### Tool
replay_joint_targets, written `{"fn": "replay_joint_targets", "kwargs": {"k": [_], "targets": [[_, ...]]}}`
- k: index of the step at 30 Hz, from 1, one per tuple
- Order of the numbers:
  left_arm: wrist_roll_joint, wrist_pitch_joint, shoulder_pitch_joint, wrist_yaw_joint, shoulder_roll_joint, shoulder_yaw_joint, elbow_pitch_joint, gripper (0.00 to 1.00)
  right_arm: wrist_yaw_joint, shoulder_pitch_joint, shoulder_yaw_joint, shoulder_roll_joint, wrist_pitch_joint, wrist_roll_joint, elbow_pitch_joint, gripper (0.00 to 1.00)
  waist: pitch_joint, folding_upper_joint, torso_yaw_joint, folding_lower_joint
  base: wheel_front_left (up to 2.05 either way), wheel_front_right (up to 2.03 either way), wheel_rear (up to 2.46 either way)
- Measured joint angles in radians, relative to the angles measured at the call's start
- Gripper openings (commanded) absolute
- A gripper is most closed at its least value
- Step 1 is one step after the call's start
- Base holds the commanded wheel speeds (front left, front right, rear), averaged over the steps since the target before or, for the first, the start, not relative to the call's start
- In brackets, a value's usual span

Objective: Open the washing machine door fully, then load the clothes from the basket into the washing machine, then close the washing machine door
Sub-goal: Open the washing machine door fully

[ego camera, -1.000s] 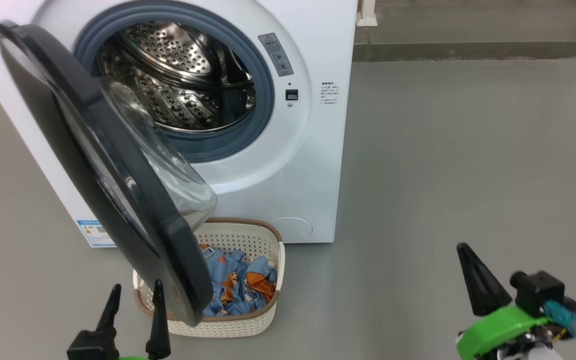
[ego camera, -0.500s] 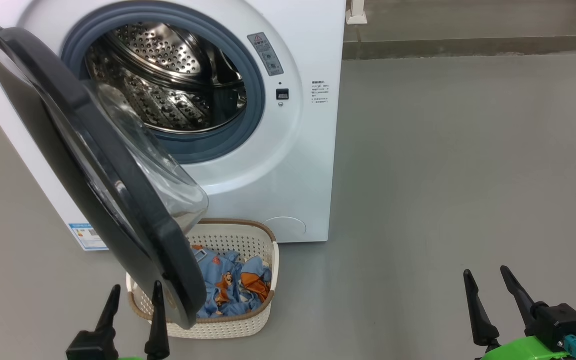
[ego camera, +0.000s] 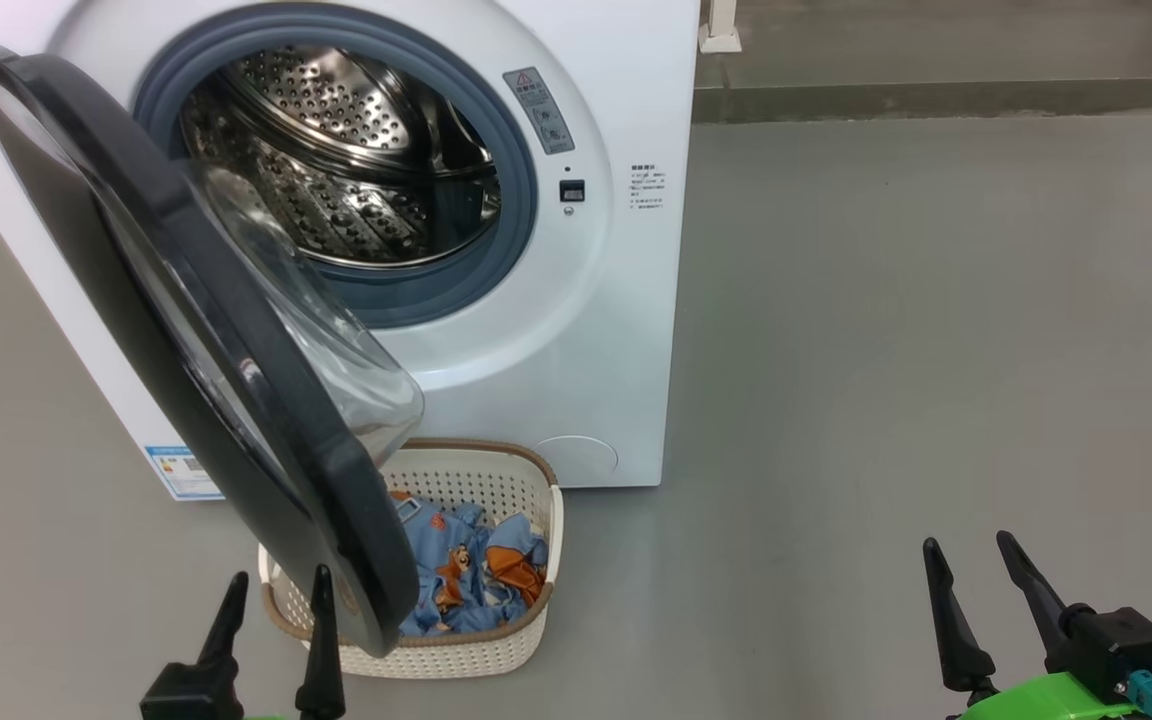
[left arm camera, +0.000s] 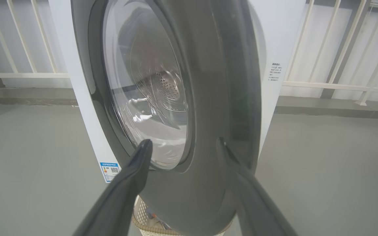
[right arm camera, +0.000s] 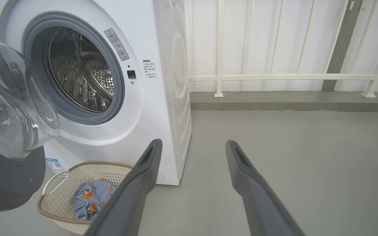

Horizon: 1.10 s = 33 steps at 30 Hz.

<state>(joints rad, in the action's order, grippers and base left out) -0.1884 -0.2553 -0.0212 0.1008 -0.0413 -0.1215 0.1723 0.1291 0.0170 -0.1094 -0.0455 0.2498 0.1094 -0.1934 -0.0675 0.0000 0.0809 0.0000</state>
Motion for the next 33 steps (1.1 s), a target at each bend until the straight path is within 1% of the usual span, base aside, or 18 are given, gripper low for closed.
{"fn": "replay_joint_targets", "kwargs": {"k": [3, 5, 33], "targets": [[0.0, 0.0, 0.0, 0.0, 0.0, -0.001, 0.0, 1.0, 0.0, 0.0, -0.001, 0.0, 0.0, 0.003, 0.0, 1.0, -0.002, 0.0, 0.002, 0.0, 0.0, 0.0, 0.0], [0.0, 0.0, -0.001, 0.0, 0.0, -0.002, 0.0, 1.0, 0.0, 0.0, -0.004, 0.0, 0.0, 0.028, 0.0, 1.0, -0.004, 0.0, 0.003, 0.0, 0.0, 0.0, 0.0], [0.0, 0.0, -0.022, -0.001, 0.0, -0.005, 0.001, 1.0, 0.0, 0.002, -0.001, 0.0, 0.0, 0.024, 0.0, 1.0, -0.004, 0.0, 0.008, 0.0, 0.0, 0.0, 0.0]]}}
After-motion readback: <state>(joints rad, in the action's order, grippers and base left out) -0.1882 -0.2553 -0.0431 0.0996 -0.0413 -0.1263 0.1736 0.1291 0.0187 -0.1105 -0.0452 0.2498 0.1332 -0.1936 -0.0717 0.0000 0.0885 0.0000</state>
